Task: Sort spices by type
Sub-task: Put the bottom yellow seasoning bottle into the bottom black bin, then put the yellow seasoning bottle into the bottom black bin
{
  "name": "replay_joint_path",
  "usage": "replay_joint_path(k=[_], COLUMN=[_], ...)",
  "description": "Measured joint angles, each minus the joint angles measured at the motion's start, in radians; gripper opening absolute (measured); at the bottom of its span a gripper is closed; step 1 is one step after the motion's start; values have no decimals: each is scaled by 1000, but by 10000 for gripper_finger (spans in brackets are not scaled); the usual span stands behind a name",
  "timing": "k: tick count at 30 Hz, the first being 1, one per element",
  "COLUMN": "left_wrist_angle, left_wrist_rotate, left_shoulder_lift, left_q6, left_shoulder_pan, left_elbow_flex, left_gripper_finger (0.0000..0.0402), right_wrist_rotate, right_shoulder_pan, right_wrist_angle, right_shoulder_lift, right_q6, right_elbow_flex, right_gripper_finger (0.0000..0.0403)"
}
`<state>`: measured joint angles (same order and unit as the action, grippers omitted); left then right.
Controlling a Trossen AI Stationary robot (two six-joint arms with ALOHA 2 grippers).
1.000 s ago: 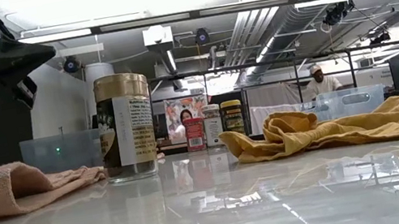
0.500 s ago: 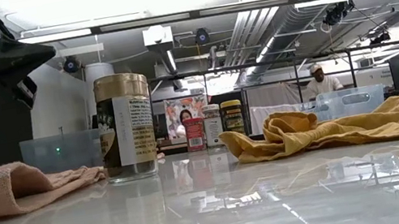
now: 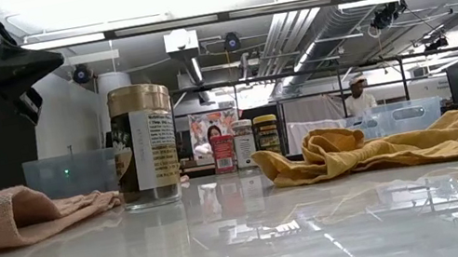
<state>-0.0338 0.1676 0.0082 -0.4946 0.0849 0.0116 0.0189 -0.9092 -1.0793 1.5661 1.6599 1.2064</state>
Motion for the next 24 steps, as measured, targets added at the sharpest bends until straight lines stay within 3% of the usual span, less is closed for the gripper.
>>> replay_joint_path(k=[7, 11, 14, 20, 24], left_wrist_angle=[0, 0, 0, 0, 0], left_wrist_rotate=[0, 0, 0, 0, 0], left_shoulder_lift=[0, 0, 0, 0, 0], left_q6=[0, 0, 0, 0, 0], left_shoulder_pan=[0, 0, 0, 0, 0], left_elbow_flex=[0, 0, 0, 0, 0], left_gripper_finger=[0, 0, 0, 0, 0], right_wrist_rotate=[-4, -91, -101, 38, 255], right_shoulder_pan=[0, 0, -9, 0, 49], right_wrist_angle=[1, 4, -3, -89, -148], right_shoulder_lift=[0, -6, -22, -80, -117], right_q6=[0, -20, -30, -1, 81], right_elbow_flex=[1, 6, 34, 118, 180], right_gripper_finger=[305, 309, 310, 310, 310])
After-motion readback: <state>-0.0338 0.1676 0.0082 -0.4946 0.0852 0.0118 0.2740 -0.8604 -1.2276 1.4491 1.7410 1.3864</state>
